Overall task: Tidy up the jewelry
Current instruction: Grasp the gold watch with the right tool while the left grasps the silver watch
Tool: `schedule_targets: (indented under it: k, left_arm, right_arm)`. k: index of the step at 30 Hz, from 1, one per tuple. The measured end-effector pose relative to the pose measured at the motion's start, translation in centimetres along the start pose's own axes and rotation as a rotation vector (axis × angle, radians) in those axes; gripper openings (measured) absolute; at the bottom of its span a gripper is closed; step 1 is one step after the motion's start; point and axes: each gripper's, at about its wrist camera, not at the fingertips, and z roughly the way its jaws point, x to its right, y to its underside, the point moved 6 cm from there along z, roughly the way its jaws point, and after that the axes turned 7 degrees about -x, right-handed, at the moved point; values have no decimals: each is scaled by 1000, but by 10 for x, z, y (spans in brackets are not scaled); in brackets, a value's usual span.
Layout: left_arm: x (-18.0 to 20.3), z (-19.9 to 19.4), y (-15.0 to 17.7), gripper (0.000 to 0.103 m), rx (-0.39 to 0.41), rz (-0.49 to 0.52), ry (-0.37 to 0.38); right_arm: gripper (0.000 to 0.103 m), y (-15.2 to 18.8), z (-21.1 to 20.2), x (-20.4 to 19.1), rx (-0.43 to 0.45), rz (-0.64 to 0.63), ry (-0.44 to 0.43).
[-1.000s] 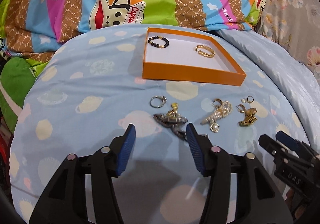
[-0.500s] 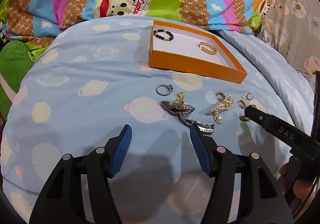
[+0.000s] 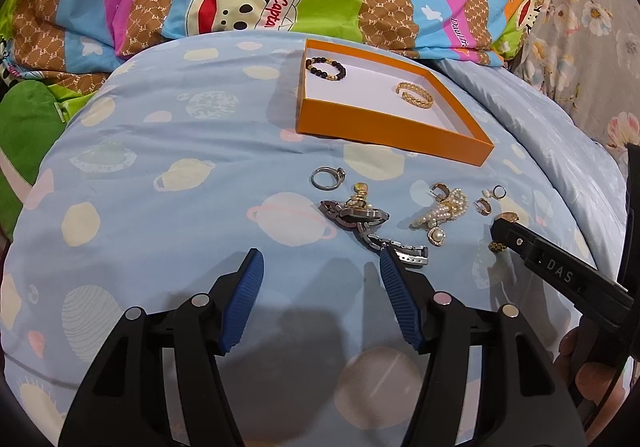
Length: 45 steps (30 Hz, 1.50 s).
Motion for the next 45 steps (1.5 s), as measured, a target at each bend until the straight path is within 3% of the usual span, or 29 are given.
schedule_targets:
  k: [9,15,24,27,31,35,45]
  left_arm:
    - [7,0,-1,58,-1,22,3]
    - [17,6,-6,58,-29,4,50]
    - [24,25,-23,58,-36,9,-32]
    - [25,27,-23,49,-33,37,-97]
    - [19,25,-21,32,-35,60,-124]
    - [10,20,-18,18,-35,69,-95]
    - [2,9,-13,6,-13,55,12]
  right_arm:
    - [19,14,-12,5,7,-2,-29]
    - [19,21,-17,9,7,3,-46]
    - [19,21,-16,10,6,7,-54]
    - [19,21,-15,10,6,7,-54]
    - [19,21,-15,10,6,6,-56]
    - [19,21,-15,10,6,6,-55]
    - [19,21,-18,9,22,7,-58]
